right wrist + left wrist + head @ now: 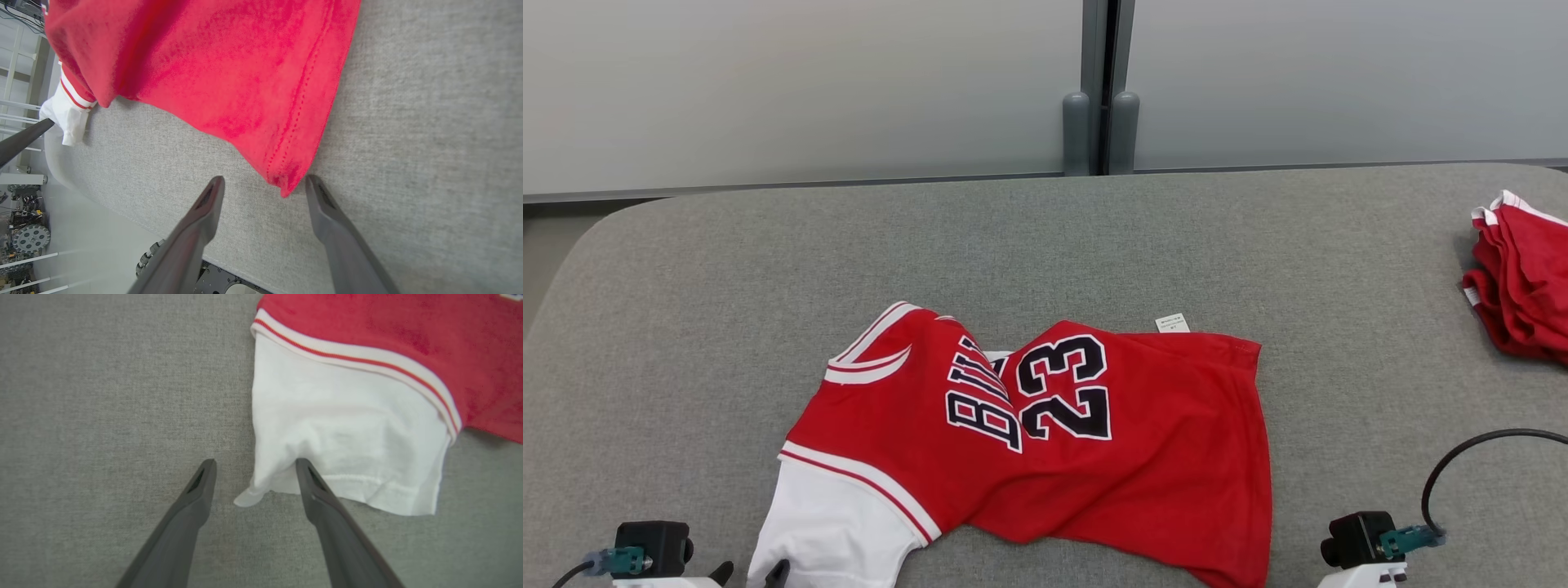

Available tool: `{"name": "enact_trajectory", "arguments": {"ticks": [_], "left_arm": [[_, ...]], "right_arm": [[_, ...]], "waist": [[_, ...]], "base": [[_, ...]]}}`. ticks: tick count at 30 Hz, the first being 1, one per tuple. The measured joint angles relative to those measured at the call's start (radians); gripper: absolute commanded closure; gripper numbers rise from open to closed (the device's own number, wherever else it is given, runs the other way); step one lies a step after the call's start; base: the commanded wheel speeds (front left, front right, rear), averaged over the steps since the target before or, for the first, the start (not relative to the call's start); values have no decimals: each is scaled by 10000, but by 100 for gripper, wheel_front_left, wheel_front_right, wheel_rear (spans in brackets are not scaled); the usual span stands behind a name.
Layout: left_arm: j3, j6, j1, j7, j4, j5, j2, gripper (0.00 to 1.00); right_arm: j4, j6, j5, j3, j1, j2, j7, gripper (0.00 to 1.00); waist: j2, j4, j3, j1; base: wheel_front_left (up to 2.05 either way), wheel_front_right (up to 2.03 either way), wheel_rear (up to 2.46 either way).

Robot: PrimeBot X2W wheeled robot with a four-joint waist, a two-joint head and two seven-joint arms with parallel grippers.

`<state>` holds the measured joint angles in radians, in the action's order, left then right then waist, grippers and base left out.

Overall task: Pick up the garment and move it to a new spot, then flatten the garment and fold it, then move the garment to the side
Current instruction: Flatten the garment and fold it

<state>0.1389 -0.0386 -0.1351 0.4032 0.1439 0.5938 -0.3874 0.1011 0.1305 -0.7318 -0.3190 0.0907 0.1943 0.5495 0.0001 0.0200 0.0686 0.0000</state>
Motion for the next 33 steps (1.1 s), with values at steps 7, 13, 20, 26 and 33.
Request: {"name": "enact_trajectory", "arguments": {"ticks": [7,13,20,26,33], "left_arm": [[244,-378,274,63,731,263,36,0],[280,-408,382,19,752,332,31,33],[368,-504,398,0,683,464,0,100],[359,-531,366,-33,451,518,-71,100],[290,-479,328,13,-897,443,-385,100]], "right_arm": [[322,0,-290,-535,-405,33,-424,0],[537,0,-594,-905,-684,77,-1007,18],[849,0,-700,-1198,-1010,301,-1661,100],[708,0,-890,-1342,-1179,539,-2213,100],[-328,0,-1020,-1095,-1433,1137,-3158,100]], "waist": [[0,-74,-1,0],[0,-64,31,0],[0,-28,17,0],[0,-39,-57,0],[0,-90,-80,0]], "base": [[0,0,0],[0,0,0],[0,0,0],[0,0,0],[0,0,0]]}}
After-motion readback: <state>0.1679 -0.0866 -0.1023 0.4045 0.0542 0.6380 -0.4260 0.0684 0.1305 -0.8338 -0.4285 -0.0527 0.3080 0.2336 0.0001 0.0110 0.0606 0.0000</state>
